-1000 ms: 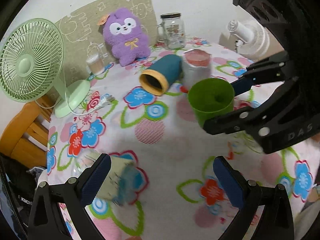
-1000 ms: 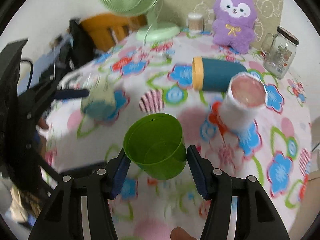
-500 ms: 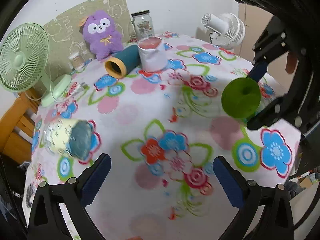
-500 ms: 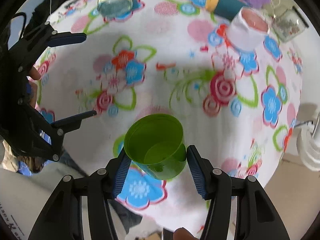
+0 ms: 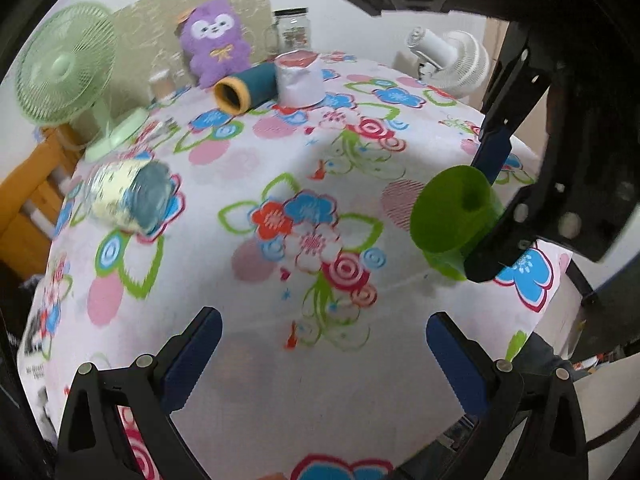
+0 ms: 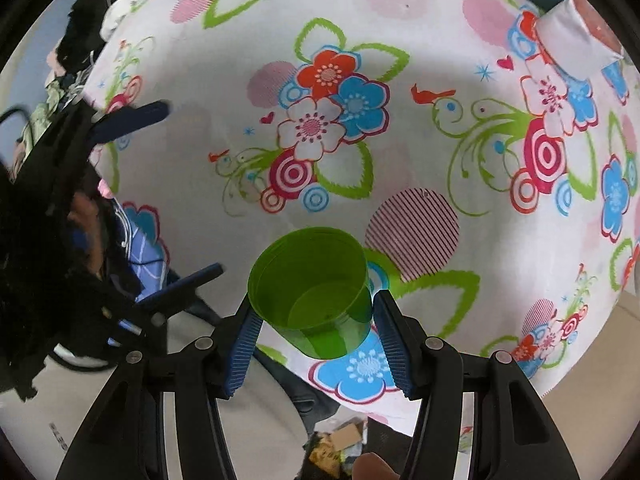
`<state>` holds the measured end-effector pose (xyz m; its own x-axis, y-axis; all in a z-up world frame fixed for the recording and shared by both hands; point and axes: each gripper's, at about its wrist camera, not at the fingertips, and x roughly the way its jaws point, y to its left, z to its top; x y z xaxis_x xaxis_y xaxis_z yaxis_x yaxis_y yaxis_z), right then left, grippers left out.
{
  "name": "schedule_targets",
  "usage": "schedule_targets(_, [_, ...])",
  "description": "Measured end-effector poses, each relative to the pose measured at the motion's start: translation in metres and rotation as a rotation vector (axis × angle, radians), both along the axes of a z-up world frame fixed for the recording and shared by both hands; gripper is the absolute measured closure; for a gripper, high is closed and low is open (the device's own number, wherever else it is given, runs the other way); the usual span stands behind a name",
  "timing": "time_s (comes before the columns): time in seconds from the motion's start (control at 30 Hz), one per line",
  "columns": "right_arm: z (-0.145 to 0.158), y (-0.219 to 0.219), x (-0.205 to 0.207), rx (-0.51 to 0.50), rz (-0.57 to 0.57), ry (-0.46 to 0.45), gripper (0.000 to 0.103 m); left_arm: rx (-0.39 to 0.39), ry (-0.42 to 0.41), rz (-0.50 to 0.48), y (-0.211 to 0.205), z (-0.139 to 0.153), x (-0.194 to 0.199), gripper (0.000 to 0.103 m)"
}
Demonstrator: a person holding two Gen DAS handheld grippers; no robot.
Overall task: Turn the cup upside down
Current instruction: 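Rotate the right tool to turn the green cup over, lowering it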
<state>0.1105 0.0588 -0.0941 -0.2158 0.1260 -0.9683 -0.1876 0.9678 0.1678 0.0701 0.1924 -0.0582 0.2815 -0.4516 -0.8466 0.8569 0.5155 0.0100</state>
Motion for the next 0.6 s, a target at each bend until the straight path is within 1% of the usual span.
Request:
schedule_targets(0.3, [-0.005, -0.005, 0.035, 0.065, -0.024, -0.051, 0.043, -0.014, 0.024, 0.080, 0.021, -0.003, 0.008, 0.000])
schedule_targets(0.33, [0.003, -0.001, 0.032, 0.072, -0.031, -0.052, 0.043, -0.016, 0.026, 0.089, 0.023, -0.003, 0.010, 0.000])
schedule_targets(0.37, [0.004, 0.000, 0.032, 0.080, -0.037, -0.054, 0.043, -0.022, 0.032, 0.101, 0.025, -0.003, 0.012, 0.000])
schedule_targets(0.4, [0.004, -0.002, 0.034, 0.092, -0.045, -0.057, 0.041, -0.026, 0.040, 0.111, 0.026, -0.004, 0.014, 0.000])
schedule_targets(0.43, [0.004, -0.003, 0.037, 0.104, -0.052, -0.062, 0.033, -0.032, 0.048, 0.123, 0.027, -0.004, 0.016, 0.000])
schedule_targets(0.47, [-0.003, -0.009, 0.035, 0.120, -0.061, -0.071, 0.029, -0.038, 0.057, 0.135, 0.029, -0.004, 0.017, 0.000])
schedule_targets(0.5, [-0.003, -0.011, 0.037, 0.131, -0.067, -0.081, 0.024, -0.042, 0.064, 0.143, 0.029, -0.005, 0.019, 0.000])
schedule_targets(0.6, [-0.002, -0.010, 0.036, 0.136, -0.071, -0.101, 0.024, -0.054, 0.077, 0.171, 0.032, -0.005, 0.023, 0.000])
